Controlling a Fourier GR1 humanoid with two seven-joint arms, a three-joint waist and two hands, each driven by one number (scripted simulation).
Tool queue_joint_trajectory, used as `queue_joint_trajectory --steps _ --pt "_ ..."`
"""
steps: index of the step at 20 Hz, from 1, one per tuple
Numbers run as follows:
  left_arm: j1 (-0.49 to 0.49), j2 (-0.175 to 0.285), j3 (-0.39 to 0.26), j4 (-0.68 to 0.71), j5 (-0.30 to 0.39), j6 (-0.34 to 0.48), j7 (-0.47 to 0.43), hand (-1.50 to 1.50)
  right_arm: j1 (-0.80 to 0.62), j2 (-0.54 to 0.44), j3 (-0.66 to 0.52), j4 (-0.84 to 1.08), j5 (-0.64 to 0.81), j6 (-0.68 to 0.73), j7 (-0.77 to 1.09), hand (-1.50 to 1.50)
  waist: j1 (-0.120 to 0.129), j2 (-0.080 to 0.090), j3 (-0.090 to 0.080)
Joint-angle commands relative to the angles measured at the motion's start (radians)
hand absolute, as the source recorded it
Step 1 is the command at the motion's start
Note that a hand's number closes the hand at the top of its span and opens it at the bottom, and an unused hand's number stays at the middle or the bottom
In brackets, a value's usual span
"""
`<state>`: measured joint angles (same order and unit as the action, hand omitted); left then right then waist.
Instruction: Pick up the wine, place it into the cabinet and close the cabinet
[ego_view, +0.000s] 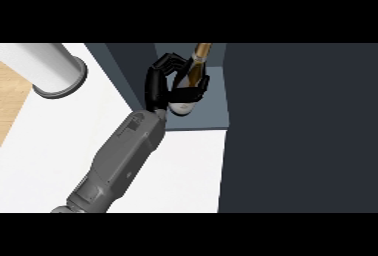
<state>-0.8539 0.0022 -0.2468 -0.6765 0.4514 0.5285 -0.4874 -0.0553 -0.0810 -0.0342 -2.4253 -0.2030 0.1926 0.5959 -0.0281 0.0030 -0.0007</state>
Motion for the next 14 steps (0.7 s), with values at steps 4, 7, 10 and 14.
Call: queue_joint_trajectory --steps 4,7,10,14 --pt "-0.101 -0.002 0.053 0.153 -0.038 0.029 -0.108 1.5 0.015 0.014 -0.001 -0.06 -0.071 0.01 -0.014 -1.5 0.0 0.003 0.001" --pt "-0.173 0.004 0.117 0.239 -0.027 0.007 -0.129 1.5 -0.033 0.006 -0.007 -0.058 -0.08 -0.015 0.031 -1.5 -0.005 0.006 0.0" --pt "-0.161 -0.002 0.081 0.263 -0.006 0.041 -0.2 1.5 -0.046 0.007 0.019 -0.078 -0.065 -0.028 0.072 -1.5 -0.01 0.005 0.0" --pt "-0.248 0.013 0.152 0.368 0.011 -0.006 -0.195 1.5 0.021 0.034 0.065 -0.083 -0.04 0.003 0.011 -1.5 -0.029 0.013 0.0"
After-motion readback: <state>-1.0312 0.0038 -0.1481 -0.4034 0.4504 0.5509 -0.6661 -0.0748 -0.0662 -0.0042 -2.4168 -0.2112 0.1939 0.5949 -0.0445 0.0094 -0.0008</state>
